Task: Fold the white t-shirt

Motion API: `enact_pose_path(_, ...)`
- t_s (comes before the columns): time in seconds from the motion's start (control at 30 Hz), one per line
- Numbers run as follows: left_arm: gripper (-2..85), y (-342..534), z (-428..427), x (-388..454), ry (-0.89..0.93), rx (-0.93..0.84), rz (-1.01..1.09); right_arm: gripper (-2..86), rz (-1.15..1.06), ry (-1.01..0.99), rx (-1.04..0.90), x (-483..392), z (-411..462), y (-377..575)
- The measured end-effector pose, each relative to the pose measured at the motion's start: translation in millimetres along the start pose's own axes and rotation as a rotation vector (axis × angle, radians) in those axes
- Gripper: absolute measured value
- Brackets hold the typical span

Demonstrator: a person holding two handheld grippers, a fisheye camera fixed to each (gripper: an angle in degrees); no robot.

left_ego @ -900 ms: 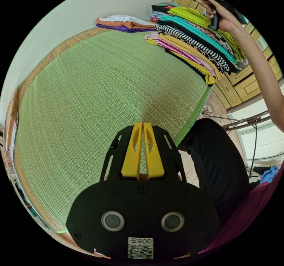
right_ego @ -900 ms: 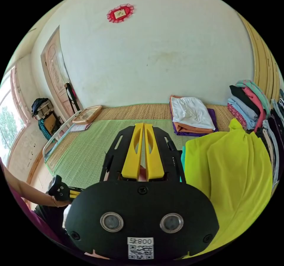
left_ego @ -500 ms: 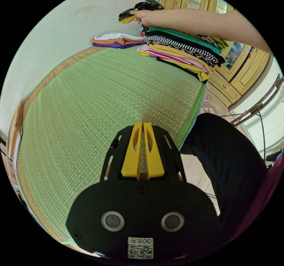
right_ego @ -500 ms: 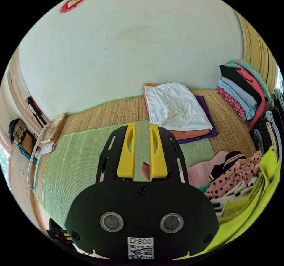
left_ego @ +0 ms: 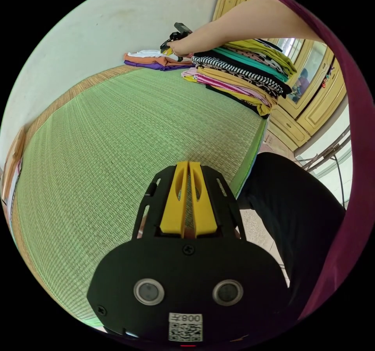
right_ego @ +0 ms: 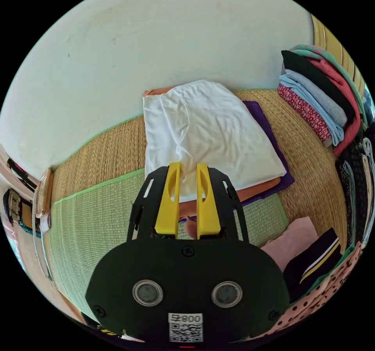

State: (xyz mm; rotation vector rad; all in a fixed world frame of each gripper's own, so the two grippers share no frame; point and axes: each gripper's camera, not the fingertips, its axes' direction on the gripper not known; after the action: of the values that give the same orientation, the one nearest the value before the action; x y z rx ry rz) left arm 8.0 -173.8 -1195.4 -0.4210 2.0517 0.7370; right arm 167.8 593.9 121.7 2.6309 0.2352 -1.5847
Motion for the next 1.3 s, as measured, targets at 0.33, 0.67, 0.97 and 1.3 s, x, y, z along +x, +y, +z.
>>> enact_pose_path(0.33,0.2,41.5,-32.4,-33.0,0.027,0.008,-0.029,1.1,0.019,-0.156,0.010,23.8,-34.7,5.1)
enact_pose_path(0.67,0.1,61.8,-97.5,-96.4,0.224,0.030,-0.172,0.9,-0.210,-0.586,0.034,-24.0,-177.6,96.5)
enact_pose_path(0.97,0.5,155.9,-214.0,-176.0,0.281,0.232,-0.427,0.8,-0.365,-0.856,-0.219,-69.2,-259.3,257.9)
enact_pose_path(1.3,5.4,286.1,-225.1,-207.7,0.462,0.217,-0.673,0.8,-0.334,-0.894,-0.280,-53.3,-339.6,353.8)
